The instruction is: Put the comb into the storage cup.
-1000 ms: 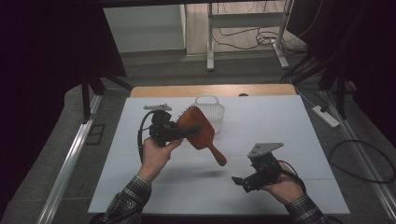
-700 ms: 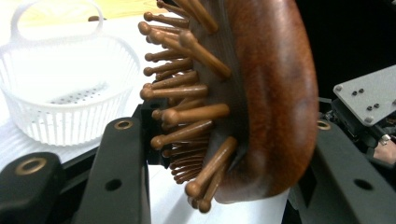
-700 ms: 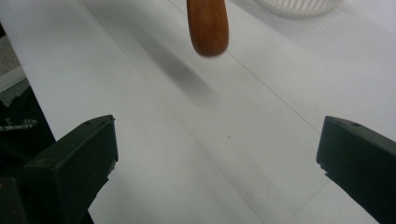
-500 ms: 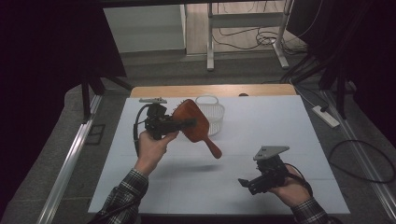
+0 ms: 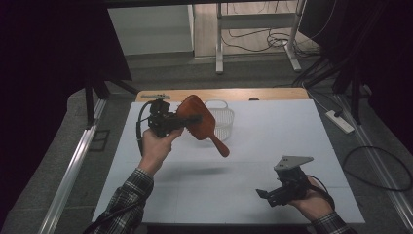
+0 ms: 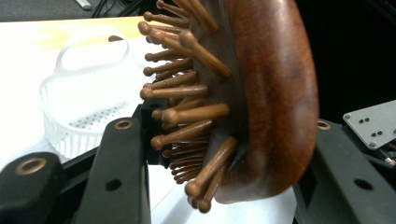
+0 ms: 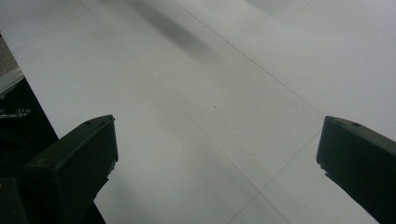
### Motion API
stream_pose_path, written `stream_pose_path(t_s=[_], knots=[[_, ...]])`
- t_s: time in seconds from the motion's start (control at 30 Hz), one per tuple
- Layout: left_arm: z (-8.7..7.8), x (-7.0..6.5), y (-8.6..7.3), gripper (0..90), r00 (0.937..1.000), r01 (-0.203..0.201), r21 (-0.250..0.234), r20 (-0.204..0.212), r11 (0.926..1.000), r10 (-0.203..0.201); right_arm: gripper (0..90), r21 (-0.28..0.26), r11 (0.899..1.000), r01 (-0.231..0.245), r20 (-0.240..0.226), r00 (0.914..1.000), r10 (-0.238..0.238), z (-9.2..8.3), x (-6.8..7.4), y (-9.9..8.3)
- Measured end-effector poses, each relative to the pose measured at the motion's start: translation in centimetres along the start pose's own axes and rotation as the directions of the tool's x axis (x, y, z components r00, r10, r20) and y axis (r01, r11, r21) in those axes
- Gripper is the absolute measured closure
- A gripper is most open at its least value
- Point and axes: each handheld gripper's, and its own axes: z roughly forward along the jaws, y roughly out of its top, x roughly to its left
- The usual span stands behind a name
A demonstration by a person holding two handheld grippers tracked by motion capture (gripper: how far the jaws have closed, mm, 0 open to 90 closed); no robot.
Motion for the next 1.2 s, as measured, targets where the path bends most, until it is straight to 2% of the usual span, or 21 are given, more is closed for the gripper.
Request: stream_pose_path(t_s=[0.37, 0.5, 0.7, 1.2], knots=[[-0.4, 0.7, 1.2, 53.9, 0.9996, 0.023, -0.017, -0.017, 0.9996, -0.024, 0.0, 0.006, 0.999, -0.048, 0.025, 0.9986, 0.048, -1.1, -0.6, -1.6], [-0.6, 0.9, 1.7, 53.9, 0.9995, 0.027, -0.027, -0.018, 0.9993, -0.027, 0.0, 0.008, 0.998, -0.064, 0.047, 0.9969, 0.063, -1.6, -0.9, -2.3], [-1.1, 1.1, 2.3, 53.8, 0.9990, 0.028, -0.034, -0.035, 0.9991, -0.029, 0.0, -0.001, 0.993, -0.115, 0.083, 0.9899, 0.115, -2.7, -1.5, -3.8], [-1.8, 1.8, 3.6, 53.8, 0.9969, 0.040, -0.058, -0.066, 0.9975, -0.043, 0.0, 0.008, 0.985, -0.170, 0.161, 0.9728, 0.166, -4.5, -1.8, -4.9]])
